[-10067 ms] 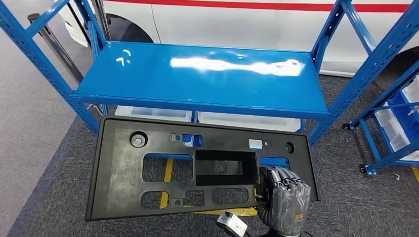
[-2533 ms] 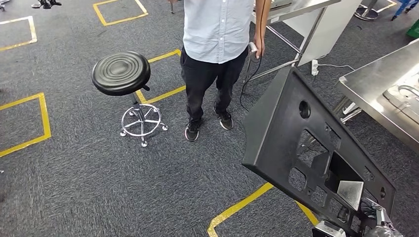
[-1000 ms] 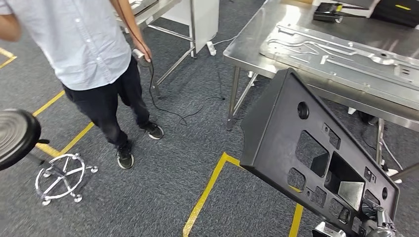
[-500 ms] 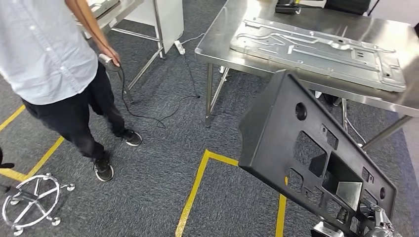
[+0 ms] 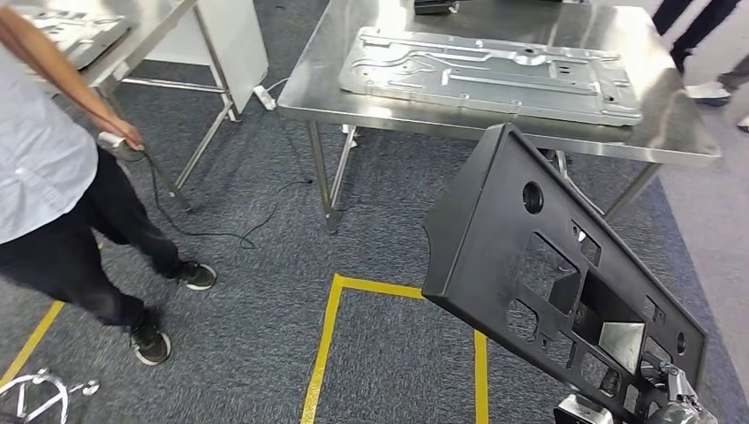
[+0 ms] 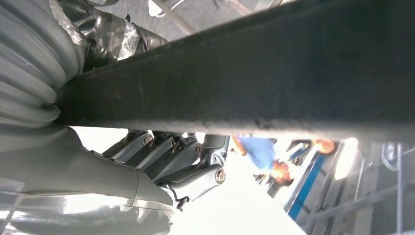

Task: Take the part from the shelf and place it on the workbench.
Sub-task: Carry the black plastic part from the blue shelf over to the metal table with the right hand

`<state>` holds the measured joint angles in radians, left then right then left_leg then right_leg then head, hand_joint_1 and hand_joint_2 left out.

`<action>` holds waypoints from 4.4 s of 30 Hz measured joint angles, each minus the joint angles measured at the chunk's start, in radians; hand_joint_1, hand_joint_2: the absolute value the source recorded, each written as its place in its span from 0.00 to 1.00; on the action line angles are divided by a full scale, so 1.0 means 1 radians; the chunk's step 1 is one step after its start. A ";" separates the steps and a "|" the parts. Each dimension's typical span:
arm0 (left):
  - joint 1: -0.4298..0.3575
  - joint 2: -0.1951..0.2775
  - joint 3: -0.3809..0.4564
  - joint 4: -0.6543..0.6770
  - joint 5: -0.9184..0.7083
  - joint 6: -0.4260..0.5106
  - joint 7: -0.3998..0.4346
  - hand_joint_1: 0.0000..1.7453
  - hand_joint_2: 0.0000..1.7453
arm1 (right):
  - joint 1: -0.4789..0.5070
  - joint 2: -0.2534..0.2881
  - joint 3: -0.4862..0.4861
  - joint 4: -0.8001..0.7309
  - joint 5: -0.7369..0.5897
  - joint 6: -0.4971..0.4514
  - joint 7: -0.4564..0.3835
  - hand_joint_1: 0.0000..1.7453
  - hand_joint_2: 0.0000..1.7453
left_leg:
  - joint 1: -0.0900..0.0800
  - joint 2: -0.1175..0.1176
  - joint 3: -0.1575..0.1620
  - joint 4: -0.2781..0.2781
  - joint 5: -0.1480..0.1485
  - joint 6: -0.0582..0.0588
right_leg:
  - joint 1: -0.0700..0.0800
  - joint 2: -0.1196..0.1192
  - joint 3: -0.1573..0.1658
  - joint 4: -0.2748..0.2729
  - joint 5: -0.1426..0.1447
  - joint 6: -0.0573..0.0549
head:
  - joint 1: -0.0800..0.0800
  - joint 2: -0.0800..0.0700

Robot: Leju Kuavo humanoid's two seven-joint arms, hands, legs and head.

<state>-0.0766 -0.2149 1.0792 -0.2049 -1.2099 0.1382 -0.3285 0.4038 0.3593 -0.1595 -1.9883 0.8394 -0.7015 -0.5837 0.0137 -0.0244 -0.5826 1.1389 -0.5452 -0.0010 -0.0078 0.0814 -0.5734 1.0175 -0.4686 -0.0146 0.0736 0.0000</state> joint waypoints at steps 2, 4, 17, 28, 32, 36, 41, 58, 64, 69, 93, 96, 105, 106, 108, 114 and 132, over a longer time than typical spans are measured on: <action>0.000 0.002 0.001 0.000 0.001 0.000 0.000 0.00 1.00 | -0.001 0.000 0.000 0.000 0.000 0.000 0.000 1.00 1.00 | 0.001 -0.045 0.035 -0.096 0.038 0.006 | 0.000 0.023 -0.008 0.011 -0.004 0.010 | 0.000 0.000; -0.001 0.004 0.002 0.000 0.001 0.001 0.000 0.00 1.00 | 0.000 0.000 0.000 0.000 0.000 0.000 0.000 1.00 1.00 | -0.002 -0.051 0.039 -0.111 0.038 0.012 | -0.002 0.044 -0.018 0.014 -0.002 0.023 | 0.000 0.000; -0.001 0.004 0.010 0.000 -0.002 0.001 0.008 0.00 1.00 | -0.001 0.000 0.002 0.019 0.042 0.001 0.013 1.00 1.00 | 0.005 0.050 0.059 -0.134 0.041 0.038 | -0.016 -0.079 -0.124 0.231 -0.072 0.064 | 0.009 0.000; -0.004 0.005 0.019 0.000 0.017 -0.058 -0.020 0.00 1.00 | -0.004 0.000 0.027 0.043 0.060 0.001 0.008 1.00 1.00 | 0.000 0.055 0.077 -0.140 0.026 0.018 | -0.005 -0.092 -0.002 0.004 -0.007 0.036 | 0.008 0.000; -0.004 0.005 0.019 0.000 0.017 -0.060 -0.024 0.00 1.00 | -0.004 0.000 0.031 0.051 0.055 0.001 0.002 1.00 1.00 | 0.000 0.055 0.079 -0.143 0.026 0.013 | -0.004 -0.092 -0.001 0.006 -0.009 0.033 | 0.008 0.000; -0.004 0.006 0.020 0.000 0.014 -0.060 -0.022 0.00 1.00 | -0.005 0.000 0.036 0.057 0.046 0.001 0.006 1.00 1.00 | 0.001 0.055 0.079 -0.143 0.026 0.006 | -0.004 -0.092 -0.001 0.007 -0.009 0.032 | 0.008 0.000; -0.005 0.006 0.020 0.000 0.013 -0.064 -0.019 0.00 1.00 | -0.008 0.001 0.042 0.057 0.041 0.001 -0.006 1.00 1.00 | 0.009 0.057 0.103 -0.185 0.049 0.028 | -0.006 -0.092 0.005 0.004 -0.012 0.045 | 0.009 0.000; -0.007 0.009 0.020 0.000 0.008 -0.071 -0.019 0.00 1.00 | -0.013 0.001 0.043 0.061 0.036 0.001 -0.003 1.00 1.00 | 0.044 0.045 0.073 -0.041 -0.068 -0.046 | -0.034 -0.076 -0.028 0.035 -0.009 0.026 | 0.005 0.000; 0.001 0.011 0.020 0.000 0.006 -0.071 -0.019 0.00 1.00 | -0.014 0.001 0.043 0.061 0.032 0.001 -0.003 1.00 1.00 | 0.004 0.032 -0.032 0.067 -0.028 0.013 | 0.003 -0.064 -0.006 0.034 -0.025 0.003 | 0.004 0.000; -0.001 0.017 0.020 0.000 0.002 -0.070 -0.018 0.00 1.00 | -0.015 0.001 0.043 0.061 0.029 0.001 -0.006 1.00 1.00 | -0.020 0.025 0.024 -0.099 0.037 0.048 | 0.008 -0.058 0.002 0.029 -0.032 0.016 | 0.006 0.000; 0.000 0.011 0.020 0.000 -0.005 -0.071 -0.015 0.00 1.00 | -0.020 0.000 0.043 0.061 0.020 0.001 -0.023 1.00 1.00 | -0.003 0.033 -0.074 0.151 -0.077 -0.002 | -0.005 -0.075 0.006 0.017 -0.023 -0.002 | 0.004 0.000; 0.000 0.012 0.020 0.000 -0.006 -0.071 -0.015 0.00 1.00 | -0.021 0.000 0.043 0.061 0.020 0.001 -0.030 1.00 1.00 | -0.007 0.030 -0.010 -0.035 0.040 0.014 | -0.003 -0.070 0.023 0.017 -0.034 0.005 | 0.004 0.000; -0.002 0.013 0.020 0.000 -0.009 -0.071 -0.015 0.00 1.00 | -0.020 0.000 0.043 0.030 -0.012 0.001 -0.054 1.00 1.00 | -0.008 0.031 0.035 -0.128 0.063 0.054 | -0.006 -0.073 -0.054 0.183 -0.128 0.050 | 0.006 0.000; -0.003 0.013 0.020 0.000 -0.009 -0.071 -0.015 0.00 1.00 | -0.019 0.000 0.043 0.029 -0.011 0.001 -0.053 1.00 1.00 | -0.008 0.032 0.036 -0.128 0.061 0.056 | -0.006 -0.073 -0.092 0.246 -0.150 0.053 | 0.006 0.000; -0.002 0.013 0.020 0.000 -0.009 -0.071 -0.014 0.00 1.00 | -0.017 0.000 0.043 0.028 -0.009 0.001 -0.052 1.00 1.00 | -0.008 0.032 0.041 -0.126 0.054 0.056 | -0.008 -0.075 -0.126 0.288 -0.137 0.057 | 0.006 0.000; -0.002 0.011 0.020 0.000 -0.009 -0.071 -0.013 0.00 1.00 | -0.018 0.000 0.043 0.028 -0.015 0.001 -0.047 1.00 1.00 | -0.012 0.031 0.064 -0.123 0.026 0.031 | -0.001 -0.081 -0.009 0.021 -0.011 0.035 | 0.005 0.000; -0.002 0.012 0.019 0.000 -0.021 -0.071 -0.012 0.00 1.00 | -0.023 0.000 0.049 0.028 0.018 0.001 -0.068 1.00 1.00 | -0.009 0.027 0.007 -0.111 0.074 0.031 | -0.005 -0.074 0.056 0.005 -0.065 0.040 | 0.004 0.000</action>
<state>-0.0784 -0.2031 1.0984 -0.2049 -1.2305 0.0668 -0.3401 0.3806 0.3596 -0.1103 -1.9600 0.8575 -0.7004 -0.6513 0.0046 0.0029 -0.5758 1.0280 -0.4708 0.0295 -0.0123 0.0076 -0.5173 1.0227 -0.5334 0.0257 0.0781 0.0000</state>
